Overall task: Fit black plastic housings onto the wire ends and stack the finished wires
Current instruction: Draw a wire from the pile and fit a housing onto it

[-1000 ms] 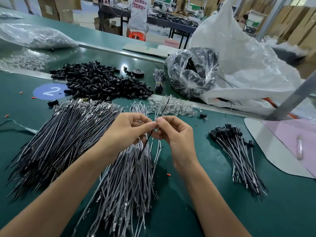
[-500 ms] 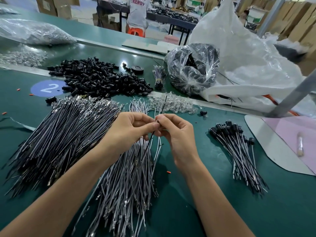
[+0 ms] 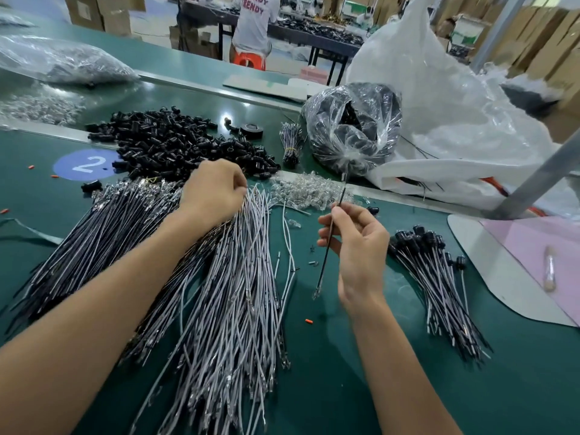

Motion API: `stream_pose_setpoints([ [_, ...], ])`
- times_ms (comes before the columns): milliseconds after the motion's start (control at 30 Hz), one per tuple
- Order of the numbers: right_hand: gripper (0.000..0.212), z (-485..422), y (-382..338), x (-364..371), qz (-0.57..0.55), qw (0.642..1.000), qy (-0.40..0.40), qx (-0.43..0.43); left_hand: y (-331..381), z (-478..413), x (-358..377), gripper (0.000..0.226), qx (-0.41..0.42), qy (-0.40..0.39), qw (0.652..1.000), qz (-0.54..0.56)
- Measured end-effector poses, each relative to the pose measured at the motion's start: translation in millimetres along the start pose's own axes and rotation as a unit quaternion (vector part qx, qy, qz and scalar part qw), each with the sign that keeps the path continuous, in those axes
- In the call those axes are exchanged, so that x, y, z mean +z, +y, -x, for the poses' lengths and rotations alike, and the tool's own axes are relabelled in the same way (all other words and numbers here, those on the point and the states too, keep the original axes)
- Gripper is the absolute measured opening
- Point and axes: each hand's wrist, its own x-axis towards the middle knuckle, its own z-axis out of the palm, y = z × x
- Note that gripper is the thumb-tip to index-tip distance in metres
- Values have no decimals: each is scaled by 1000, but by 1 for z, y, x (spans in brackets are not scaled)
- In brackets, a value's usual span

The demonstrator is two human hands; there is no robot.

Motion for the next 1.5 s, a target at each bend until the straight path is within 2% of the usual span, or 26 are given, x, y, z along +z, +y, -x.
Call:
stream_pose_setpoints([
  [100, 7, 3, 4, 2, 57, 994, 18, -90, -4, -31, 18, 27, -23, 17, 999, -40],
  [233, 10, 6, 8, 3, 100, 984, 28, -142, 11, -57, 43, 44, 48, -18, 997, -61],
  [367, 10, 6, 10, 3, 119, 983, 22, -140, 23, -71, 59, 26, 41, -43, 989, -138],
  [533, 12, 7, 11, 5, 140, 979, 11, -147, 24, -85, 64, 27, 2, -27, 990, -142],
  [700, 11, 8, 11, 5, 153, 977, 1, -146, 24, -86, 64, 15, -9, -21, 987, -159],
  [800, 12, 7, 12, 4, 168, 975, -1, -144, 24, -81, 54, 20, -27, 20, 996, -79],
  [900, 11, 5, 11, 3, 192, 968, -5, -160, 27, -59, 33, 14, -25, 13, 994, 102],
  [1000, 8, 3, 9, 2, 212, 962, -16, -170, 31, -18, 6, 16, -48, -57, 946, 317],
  [1133, 6, -2, 6, -2, 250, 952, -42, -171, 25, 32, -9, 23, -80, -104, 883, 451],
  [1233, 6, 0, 5, -2, 276, 944, -60, -168, 25, 54, -3, 24, -98, -88, 844, 520],
  [1333, 8, 0, 5, -4, 281, 943, -64, -168, 28, 61, 1, 23, -111, -51, 821, 558],
  [1500, 8, -3, 3, -5, 274, 946, -67, -163, 26, 62, 2, 23, -106, -40, 822, 558],
])
